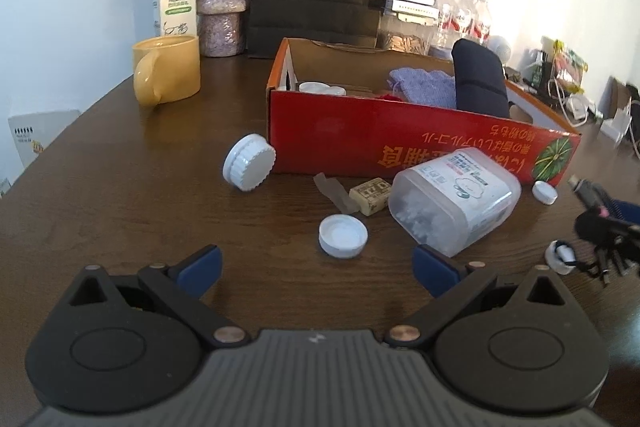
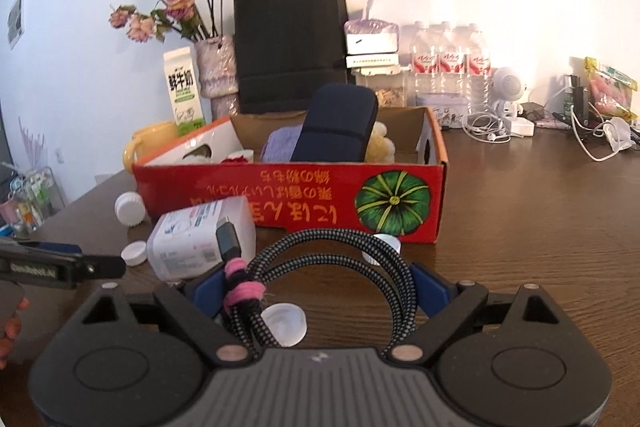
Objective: Organize objects
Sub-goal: 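Grasp the small white bottle cap with the left gripper, then carry the cap and braided cable over the box with both grippers, then open both grippers to drop the cap and cable into the box, then move both grippers back toward the caps on the table, then grasp the flat white bottle cap with the right gripper, then grasp the ridged white round cap with the left gripper, then carry both white caps over the box with both grippers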
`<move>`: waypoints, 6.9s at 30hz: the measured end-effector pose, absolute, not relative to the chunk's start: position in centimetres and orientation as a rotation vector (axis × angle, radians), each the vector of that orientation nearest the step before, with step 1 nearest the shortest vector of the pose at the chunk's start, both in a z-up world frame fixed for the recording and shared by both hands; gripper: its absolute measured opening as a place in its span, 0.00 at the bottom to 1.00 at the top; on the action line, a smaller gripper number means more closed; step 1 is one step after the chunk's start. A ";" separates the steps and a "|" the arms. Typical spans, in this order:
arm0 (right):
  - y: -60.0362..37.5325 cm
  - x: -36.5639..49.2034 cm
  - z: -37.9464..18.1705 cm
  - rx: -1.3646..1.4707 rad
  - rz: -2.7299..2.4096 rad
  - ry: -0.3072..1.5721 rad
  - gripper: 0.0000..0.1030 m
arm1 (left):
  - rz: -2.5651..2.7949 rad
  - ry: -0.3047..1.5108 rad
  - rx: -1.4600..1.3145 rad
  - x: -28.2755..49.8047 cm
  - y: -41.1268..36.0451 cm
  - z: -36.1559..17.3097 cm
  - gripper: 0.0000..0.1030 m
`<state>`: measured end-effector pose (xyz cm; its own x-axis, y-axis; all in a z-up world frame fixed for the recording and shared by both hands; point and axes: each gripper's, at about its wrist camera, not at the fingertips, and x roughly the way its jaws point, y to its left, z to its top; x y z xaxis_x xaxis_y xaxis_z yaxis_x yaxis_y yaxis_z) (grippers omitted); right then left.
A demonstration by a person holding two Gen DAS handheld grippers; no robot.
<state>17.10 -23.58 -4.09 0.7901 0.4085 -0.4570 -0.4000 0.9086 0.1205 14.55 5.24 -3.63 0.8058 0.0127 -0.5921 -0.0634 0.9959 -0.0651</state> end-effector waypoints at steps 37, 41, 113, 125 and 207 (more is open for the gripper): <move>-20.6 17.6 -1.1 -0.005 0.486 0.400 0.90 | -0.047 0.459 -0.105 15.6 4.7 1.2 0.28; -18.7 19.1 0.5 -0.030 0.507 0.363 0.90 | -0.050 0.412 -0.108 16.5 4.7 2.7 0.28; -14.5 26.8 2.7 -0.160 0.504 0.319 1.00 | 0.030 0.315 -0.128 21.4 7.0 4.2 1.00; -20.4 20.3 -0.8 -0.145 0.537 0.546 1.00 | 0.015 0.422 -0.111 15.0 7.8 2.1 1.00; -19.7 19.9 -3.9 -0.127 0.454 0.469 0.27 | 0.038 0.501 -0.117 19.0 10.8 -3.0 0.14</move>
<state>19.89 -19.73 -3.91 0.7948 0.3924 -0.4629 -0.4497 0.8930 -0.0151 19.00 10.84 -3.00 0.8765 0.0082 -0.4813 -0.0655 0.9926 -0.1024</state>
